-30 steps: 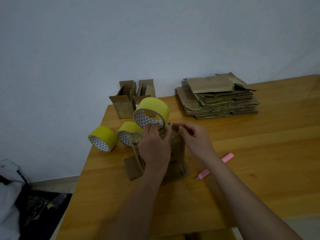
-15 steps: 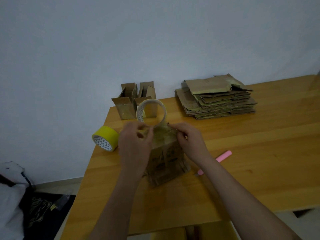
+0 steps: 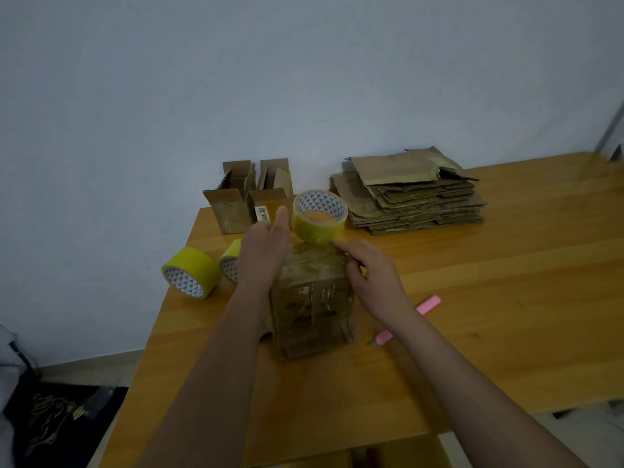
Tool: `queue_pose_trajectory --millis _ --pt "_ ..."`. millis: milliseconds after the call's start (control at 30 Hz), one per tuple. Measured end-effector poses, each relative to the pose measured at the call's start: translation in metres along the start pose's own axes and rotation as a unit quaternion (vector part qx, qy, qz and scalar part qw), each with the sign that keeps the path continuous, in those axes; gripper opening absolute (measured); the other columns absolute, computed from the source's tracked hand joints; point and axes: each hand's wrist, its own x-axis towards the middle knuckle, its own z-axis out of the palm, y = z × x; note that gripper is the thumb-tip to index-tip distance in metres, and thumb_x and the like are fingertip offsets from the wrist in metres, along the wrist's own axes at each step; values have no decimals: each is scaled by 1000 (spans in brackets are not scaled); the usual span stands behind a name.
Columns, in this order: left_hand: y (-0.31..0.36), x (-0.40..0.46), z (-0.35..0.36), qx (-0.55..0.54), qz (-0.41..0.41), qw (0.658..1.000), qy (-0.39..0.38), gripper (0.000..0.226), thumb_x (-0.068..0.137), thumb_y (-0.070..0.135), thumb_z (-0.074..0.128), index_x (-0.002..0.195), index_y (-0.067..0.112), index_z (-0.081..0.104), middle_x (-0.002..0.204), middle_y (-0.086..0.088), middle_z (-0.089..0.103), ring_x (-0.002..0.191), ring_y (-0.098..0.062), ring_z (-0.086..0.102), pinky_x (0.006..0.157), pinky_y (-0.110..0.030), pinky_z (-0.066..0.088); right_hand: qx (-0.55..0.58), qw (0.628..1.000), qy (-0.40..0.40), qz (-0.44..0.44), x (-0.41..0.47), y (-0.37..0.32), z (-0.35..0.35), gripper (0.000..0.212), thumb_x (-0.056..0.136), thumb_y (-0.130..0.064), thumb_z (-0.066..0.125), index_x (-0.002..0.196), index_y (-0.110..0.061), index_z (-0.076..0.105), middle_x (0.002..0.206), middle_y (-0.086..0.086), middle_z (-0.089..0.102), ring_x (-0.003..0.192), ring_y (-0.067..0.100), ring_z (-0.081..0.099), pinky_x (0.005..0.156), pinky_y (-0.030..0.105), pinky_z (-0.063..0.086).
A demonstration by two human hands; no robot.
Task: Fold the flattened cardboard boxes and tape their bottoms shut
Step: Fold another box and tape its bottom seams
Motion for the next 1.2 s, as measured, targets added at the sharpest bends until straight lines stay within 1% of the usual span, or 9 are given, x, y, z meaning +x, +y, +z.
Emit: queue_pose_trajectory --millis 100,267,367,533,667,800,933,1067,1200 --pt "3 15 2 14 5 998 -54 67 91 69 36 80 7 61 78 -7 59 68 -16 51 60 -30 37 -9 1000 -6 -7 1 0 1 42 92 3 49 128 -13 63 103 -4 58 90 3 52 72 8 40" --pt "-10 21 7 -21 33 994 -99 68 87 65 52 130 13 61 125 -2 63 112 -18 57 96 -39 49 -39 999 -10 -12 1 -3 8 40 93 -3 51 129 -18 62 107 -5 58 90 5 52 65 12 40" --pt "-13 21 4 -70 30 993 -91 56 88 53 60 128 12 62 122 -3 65 109 -17 60 93 -37 52 -43 999 -11 -15 1 -4 9 38 93 -4 51 126 -18 64 108 -5 59 90 6 54 64 14 41" --pt "-20 12 -4 -151 56 983 -91 56 83 37 74 132 14 58 114 -2 69 100 -8 65 71 -16 52 -48 999 -4 -8 1 -6 10 35 94 -6 50 121 -21 67 108 -7 59 93 6 54 68 24 47" --pt "-30 2 -15 -204 92 970 -100 45 85 21 74 128 13 63 105 2 74 98 -11 70 88 -33 57 -25 1000 -5 -1 1 -8 8 34 94 -4 49 120 -17 68 109 -6 60 95 5 55 75 15 45" --pt "-46 -8 -17 -257 101 961 -22 35 89 12 69 123 7 66 103 0 75 99 -17 70 87 -39 58 -30 999 -13 4 2 -10 9 34 93 -2 49 119 -12 68 104 -9 58 93 6 55 74 10 39" --pt "-54 -14 -13 -410 22 909 75 38 90 11 66 124 -5 62 112 -17 71 104 -29 68 92 -45 55 -43 999 -19 9 2 -15 10 36 94 0 47 120 -12 67 105 -9 56 93 6 53 77 15 41" --pt "-58 -17 -14 -602 -38 792 95 47 87 7 66 130 -7 55 113 -17 67 95 -20 65 96 -41 52 -33 999 -24 22 2 -16 8 35 95 0 46 120 -12 68 107 -9 56 96 4 53 82 12 41" --pt "-62 -23 -26 -569 -12 821 51 42 83 6 67 125 8 62 101 -3 72 91 -15 68 80 -27 57 -38 999 -28 27 3 -17 5 35 95 -2 45 119 -13 68 106 -12 54 95 3 52 78 10 39"
